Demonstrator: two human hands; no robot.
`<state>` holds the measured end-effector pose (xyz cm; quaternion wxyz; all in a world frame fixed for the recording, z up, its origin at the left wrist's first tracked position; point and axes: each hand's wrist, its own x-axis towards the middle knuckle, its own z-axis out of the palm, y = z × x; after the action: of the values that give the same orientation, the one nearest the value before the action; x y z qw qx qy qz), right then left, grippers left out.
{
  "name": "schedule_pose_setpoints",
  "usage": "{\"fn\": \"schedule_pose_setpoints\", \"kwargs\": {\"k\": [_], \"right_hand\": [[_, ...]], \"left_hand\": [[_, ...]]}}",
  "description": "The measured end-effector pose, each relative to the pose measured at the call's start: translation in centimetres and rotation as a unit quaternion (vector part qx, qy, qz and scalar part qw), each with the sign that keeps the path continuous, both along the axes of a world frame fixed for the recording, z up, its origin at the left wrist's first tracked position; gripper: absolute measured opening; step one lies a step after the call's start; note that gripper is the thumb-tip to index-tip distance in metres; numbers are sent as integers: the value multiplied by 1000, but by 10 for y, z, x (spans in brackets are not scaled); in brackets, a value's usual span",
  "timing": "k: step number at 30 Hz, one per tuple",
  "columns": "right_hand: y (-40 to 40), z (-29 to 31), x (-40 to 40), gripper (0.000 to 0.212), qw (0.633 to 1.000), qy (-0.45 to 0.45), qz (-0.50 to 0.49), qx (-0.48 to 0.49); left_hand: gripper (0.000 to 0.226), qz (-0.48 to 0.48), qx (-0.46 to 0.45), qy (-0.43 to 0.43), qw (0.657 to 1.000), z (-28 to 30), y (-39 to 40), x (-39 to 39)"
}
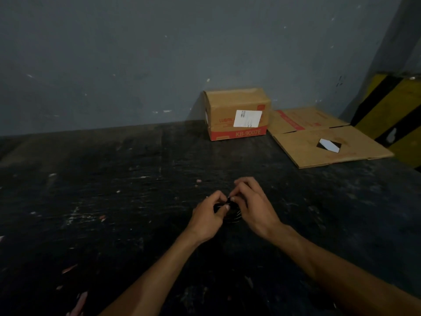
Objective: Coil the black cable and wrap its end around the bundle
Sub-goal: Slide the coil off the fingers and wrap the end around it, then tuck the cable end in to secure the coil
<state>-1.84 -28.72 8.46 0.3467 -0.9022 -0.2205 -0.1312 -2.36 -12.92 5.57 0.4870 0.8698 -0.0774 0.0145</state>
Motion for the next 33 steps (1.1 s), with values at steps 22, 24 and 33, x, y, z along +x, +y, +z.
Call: {"fn": "schedule_pose_setpoints", "kwargs": {"k": [22, 24, 33], "right_hand": [[0, 4, 24, 9, 957, 128, -133, 223], [0, 5, 27, 10, 932, 152, -158, 288], [-11, 9, 18, 18, 794, 332, -93, 500]], "left_hand": [[20, 66, -292, 128, 946, -2, -3, -6], [18, 50, -384, 200, 900, -1, -4, -9], [26, 78, -538, 208, 813, 13, 2, -4]]}}
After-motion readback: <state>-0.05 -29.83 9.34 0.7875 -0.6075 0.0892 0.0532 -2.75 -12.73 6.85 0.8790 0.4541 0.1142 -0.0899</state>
